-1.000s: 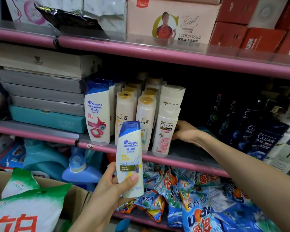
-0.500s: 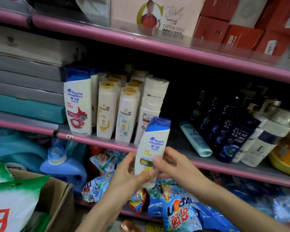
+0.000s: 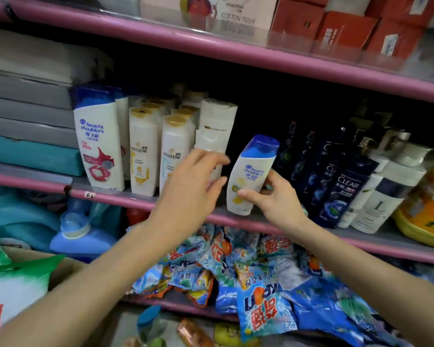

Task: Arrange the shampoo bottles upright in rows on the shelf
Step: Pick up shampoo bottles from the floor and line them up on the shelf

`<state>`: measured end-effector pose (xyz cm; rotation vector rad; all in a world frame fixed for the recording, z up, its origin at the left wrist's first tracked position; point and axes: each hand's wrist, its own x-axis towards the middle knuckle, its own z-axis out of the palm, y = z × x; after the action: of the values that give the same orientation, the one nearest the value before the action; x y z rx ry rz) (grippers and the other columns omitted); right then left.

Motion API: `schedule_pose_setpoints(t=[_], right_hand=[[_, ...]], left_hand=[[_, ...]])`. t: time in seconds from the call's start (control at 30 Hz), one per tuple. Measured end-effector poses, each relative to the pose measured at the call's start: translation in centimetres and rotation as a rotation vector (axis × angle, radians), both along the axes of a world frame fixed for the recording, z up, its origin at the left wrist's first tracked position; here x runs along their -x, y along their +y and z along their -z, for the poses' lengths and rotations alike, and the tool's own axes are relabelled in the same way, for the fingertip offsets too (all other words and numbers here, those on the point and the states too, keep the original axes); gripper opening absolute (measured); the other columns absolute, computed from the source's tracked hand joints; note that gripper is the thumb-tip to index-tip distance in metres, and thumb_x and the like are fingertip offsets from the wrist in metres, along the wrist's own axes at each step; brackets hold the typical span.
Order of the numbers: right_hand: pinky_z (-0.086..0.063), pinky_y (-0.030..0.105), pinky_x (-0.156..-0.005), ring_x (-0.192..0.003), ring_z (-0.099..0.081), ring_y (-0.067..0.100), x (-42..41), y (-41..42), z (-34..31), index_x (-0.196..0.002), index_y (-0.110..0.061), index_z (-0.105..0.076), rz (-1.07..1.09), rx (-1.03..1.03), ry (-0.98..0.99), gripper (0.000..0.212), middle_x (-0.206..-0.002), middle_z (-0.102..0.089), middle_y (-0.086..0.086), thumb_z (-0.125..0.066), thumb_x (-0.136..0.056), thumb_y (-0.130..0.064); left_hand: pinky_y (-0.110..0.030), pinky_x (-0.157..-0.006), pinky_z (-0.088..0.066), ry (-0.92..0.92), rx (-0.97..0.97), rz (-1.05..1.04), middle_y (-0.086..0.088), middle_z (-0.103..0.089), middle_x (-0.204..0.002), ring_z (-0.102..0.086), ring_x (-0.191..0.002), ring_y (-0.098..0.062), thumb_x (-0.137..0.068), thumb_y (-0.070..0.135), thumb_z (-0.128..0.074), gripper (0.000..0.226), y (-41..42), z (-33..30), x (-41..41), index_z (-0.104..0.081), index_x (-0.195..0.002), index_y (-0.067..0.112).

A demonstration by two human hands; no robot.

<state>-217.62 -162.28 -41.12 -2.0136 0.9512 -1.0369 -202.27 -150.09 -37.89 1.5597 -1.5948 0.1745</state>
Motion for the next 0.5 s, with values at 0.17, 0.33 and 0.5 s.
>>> schedule_pose_setpoints(t=[0.17,0.33,0.5], right_hand=[[-0.048,0.007,-0.066,-0.084,-0.060,-0.010,-2.3,-2.0,0.9,-0.107,-0.023,-0.060,0.013,0.001,0.021,0.033,-0.092,-0.064,-0.021,-0.075,-0.079,-0.028],[-0.048,0.005,-0.062,-0.086,-0.061,-0.008,-2.6,-2.2,1.8,-0.115,-0.022,-0.058,-0.040,-0.019,0.059,0.039,-0.101,-0.066,-0.014,-0.074,-0.080,-0.029],[-0.052,0.008,-0.067,-0.088,-0.064,-0.005,-2.1,-1.9,2.2,-0.121,-0.018,-0.058,-0.052,-0.064,0.035,0.045,-0.109,-0.068,-0.008,-0.074,-0.080,-0.028]], left_hand=[[-0.038,-0.099,-0.026,-0.460,-0.069,-0.264,0.002,-0.048,-0.133,-0.031,-0.127,-0.025,-0.088,0.033,-0.061,0.045,-3.3,-5.3,-3.2,-0.050,-0.131,0.031],[-0.043,-0.095,-0.022,-0.726,-0.198,-0.290,0.005,-0.055,-0.128,-0.024,-0.129,-0.026,-0.087,0.043,-0.059,0.046,-4.7,-5.8,-3.9,-0.049,-0.131,0.035],[-0.041,-0.090,-0.018,-0.683,-0.142,-0.299,0.005,-0.061,-0.119,-0.029,-0.124,-0.025,-0.088,0.039,-0.060,0.041,-5.2,-5.2,-3.9,-0.053,-0.129,0.035]])
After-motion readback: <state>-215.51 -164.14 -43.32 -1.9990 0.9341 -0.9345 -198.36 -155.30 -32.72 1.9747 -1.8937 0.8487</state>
